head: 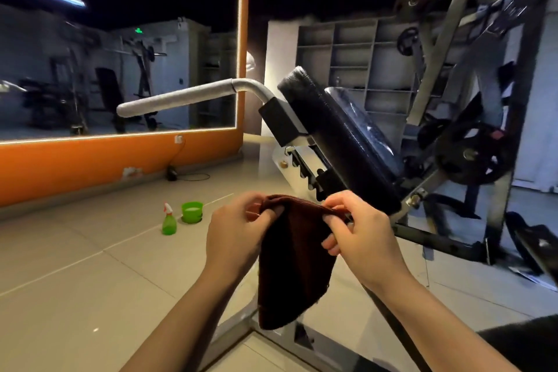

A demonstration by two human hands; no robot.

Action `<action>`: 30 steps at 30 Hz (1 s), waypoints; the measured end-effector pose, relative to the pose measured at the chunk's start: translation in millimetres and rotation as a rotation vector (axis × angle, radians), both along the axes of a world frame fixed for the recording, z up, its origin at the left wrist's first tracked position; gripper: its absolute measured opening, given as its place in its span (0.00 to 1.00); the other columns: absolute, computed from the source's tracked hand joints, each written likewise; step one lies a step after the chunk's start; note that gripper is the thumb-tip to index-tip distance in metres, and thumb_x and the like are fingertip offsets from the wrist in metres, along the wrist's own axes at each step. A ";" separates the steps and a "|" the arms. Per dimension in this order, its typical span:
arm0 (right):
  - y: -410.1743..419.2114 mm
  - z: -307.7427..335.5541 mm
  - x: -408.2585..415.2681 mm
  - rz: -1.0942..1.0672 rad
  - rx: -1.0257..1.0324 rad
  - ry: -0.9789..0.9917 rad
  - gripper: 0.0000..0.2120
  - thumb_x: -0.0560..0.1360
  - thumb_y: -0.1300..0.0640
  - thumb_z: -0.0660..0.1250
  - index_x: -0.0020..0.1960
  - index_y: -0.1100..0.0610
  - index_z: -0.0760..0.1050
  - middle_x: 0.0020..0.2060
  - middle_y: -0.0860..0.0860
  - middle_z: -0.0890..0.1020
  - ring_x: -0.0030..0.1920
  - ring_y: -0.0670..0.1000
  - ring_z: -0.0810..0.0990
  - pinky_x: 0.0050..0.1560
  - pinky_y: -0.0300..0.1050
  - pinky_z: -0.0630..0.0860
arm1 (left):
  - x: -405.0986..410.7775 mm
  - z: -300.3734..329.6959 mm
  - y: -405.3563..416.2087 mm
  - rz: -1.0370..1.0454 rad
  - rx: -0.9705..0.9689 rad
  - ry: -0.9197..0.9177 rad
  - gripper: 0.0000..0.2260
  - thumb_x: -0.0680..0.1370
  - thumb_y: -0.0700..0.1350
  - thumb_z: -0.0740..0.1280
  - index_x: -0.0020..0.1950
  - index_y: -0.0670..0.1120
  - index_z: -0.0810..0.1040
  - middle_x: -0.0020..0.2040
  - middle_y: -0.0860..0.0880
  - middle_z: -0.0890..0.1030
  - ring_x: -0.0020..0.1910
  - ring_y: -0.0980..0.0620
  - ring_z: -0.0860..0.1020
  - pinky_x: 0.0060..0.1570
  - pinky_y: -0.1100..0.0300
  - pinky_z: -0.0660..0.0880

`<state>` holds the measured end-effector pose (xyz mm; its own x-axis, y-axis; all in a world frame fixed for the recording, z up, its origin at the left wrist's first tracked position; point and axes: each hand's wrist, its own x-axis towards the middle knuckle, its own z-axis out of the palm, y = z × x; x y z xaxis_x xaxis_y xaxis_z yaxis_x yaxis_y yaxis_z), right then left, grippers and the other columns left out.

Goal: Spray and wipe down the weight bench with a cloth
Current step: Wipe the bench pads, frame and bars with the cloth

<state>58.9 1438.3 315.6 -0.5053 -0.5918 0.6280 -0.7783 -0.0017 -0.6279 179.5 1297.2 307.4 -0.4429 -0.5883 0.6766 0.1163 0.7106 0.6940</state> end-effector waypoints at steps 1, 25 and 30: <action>-7.6 4.8 2.3 -0.001 -0.039 0.050 0.08 0.79 0.62 0.64 0.51 0.49 0.72 0.40 0.47 0.80 0.36 0.45 0.83 0.37 0.42 0.82 | 0.4 1.9 -6.6 0.031 0.017 0.042 0.07 0.76 0.46 0.70 0.43 0.59 0.79 0.38 0.60 0.81 0.39 0.64 0.79 0.37 0.76 0.71; -253.1 148.2 -5.7 -0.862 0.443 0.960 0.40 0.76 0.32 0.54 0.75 0.62 0.58 0.73 0.63 0.65 0.68 0.64 0.69 0.68 0.62 0.65 | -13.9 140.5 -284.8 0.401 -0.426 0.162 0.17 0.79 0.55 0.54 0.54 0.48 0.78 0.52 0.49 0.79 0.50 0.56 0.70 0.52 0.54 0.66; -293.2 148.2 -11.1 -0.779 0.250 1.059 0.28 0.80 0.37 0.46 0.57 0.57 0.74 0.51 0.56 0.80 0.48 0.58 0.77 0.57 0.55 0.71 | 2.5 108.4 -373.5 0.531 -0.417 -0.164 0.17 0.83 0.48 0.49 0.56 0.44 0.76 0.49 0.42 0.81 0.43 0.47 0.72 0.56 0.41 0.69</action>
